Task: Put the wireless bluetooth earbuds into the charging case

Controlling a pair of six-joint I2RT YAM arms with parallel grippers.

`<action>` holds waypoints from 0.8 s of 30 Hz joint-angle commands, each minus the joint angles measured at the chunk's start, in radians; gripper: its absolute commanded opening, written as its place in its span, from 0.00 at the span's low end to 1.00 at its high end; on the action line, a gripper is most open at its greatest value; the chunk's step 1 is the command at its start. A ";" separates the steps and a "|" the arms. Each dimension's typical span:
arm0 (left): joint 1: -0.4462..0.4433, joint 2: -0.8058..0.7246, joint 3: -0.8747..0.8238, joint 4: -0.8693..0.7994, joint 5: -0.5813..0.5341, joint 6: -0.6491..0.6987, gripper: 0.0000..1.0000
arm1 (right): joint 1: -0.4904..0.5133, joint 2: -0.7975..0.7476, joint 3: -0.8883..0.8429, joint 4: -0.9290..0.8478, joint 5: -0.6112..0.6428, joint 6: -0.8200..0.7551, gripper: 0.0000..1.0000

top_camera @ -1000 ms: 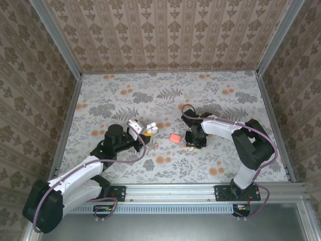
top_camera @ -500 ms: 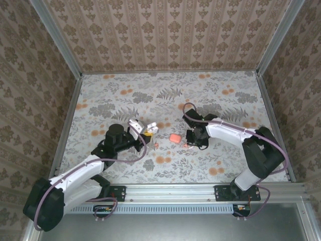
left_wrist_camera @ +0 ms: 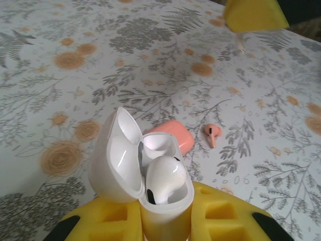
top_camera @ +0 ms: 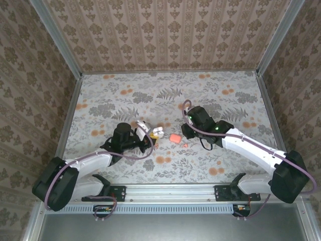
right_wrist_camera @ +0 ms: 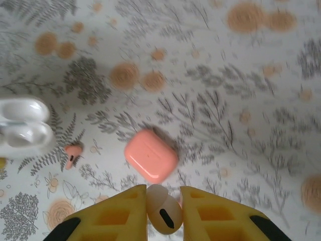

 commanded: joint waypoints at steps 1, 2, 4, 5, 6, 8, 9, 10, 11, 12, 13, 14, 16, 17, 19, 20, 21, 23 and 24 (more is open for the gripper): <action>-0.006 0.022 0.047 0.068 0.093 -0.014 0.07 | 0.008 -0.033 -0.024 0.144 -0.042 -0.173 0.22; -0.007 0.030 0.051 0.073 0.109 -0.015 0.07 | 0.008 -0.039 -0.026 0.166 -0.061 -0.199 0.22; -0.007 0.046 0.061 0.082 0.152 -0.019 0.07 | 0.014 -0.046 -0.030 0.195 -0.089 -0.243 0.22; -0.007 0.053 0.064 0.090 0.167 -0.023 0.07 | 0.018 -0.050 -0.031 0.208 -0.099 -0.267 0.22; -0.007 0.062 0.067 0.100 0.177 -0.029 0.07 | 0.025 -0.052 -0.035 0.221 -0.106 -0.288 0.21; -0.008 0.080 0.076 0.120 0.204 -0.043 0.07 | 0.042 -0.051 -0.038 0.243 -0.106 -0.337 0.21; -0.009 0.090 0.082 0.128 0.217 -0.048 0.07 | 0.048 -0.047 -0.035 0.244 -0.103 -0.355 0.21; -0.009 0.102 0.092 0.134 0.235 -0.054 0.07 | 0.056 -0.042 -0.029 0.243 -0.103 -0.372 0.21; -0.009 0.111 0.101 0.136 0.251 -0.057 0.07 | 0.063 -0.034 -0.023 0.242 -0.100 -0.388 0.21; -0.008 0.122 0.108 0.140 0.263 -0.060 0.07 | 0.069 -0.030 -0.018 0.242 -0.098 -0.400 0.21; -0.010 0.128 0.114 0.146 0.273 -0.065 0.07 | 0.075 -0.023 -0.013 0.243 -0.094 -0.413 0.21; -0.010 0.133 0.116 0.155 0.277 -0.071 0.07 | 0.082 -0.018 -0.010 0.242 -0.094 -0.425 0.21; -0.010 0.135 0.120 0.163 0.278 -0.075 0.07 | 0.092 -0.009 -0.004 0.238 -0.088 -0.443 0.21; -0.009 0.134 0.122 0.161 0.280 -0.076 0.07 | 0.094 -0.003 0.000 0.236 -0.088 -0.450 0.21; -0.009 0.132 0.126 0.159 0.281 -0.079 0.07 | 0.099 0.004 0.003 0.232 -0.084 -0.458 0.21; -0.009 0.131 0.127 0.159 0.282 -0.079 0.07 | 0.100 0.008 0.004 0.232 -0.081 -0.462 0.21; -0.009 0.129 0.129 0.158 0.282 -0.079 0.07 | 0.101 0.010 0.005 0.232 -0.080 -0.465 0.21; -0.010 0.126 0.132 0.159 0.281 -0.082 0.07 | 0.103 0.014 0.004 0.233 -0.075 -0.466 0.21; -0.009 0.125 0.133 0.159 0.284 -0.082 0.07 | 0.104 0.018 0.005 0.235 -0.071 -0.468 0.21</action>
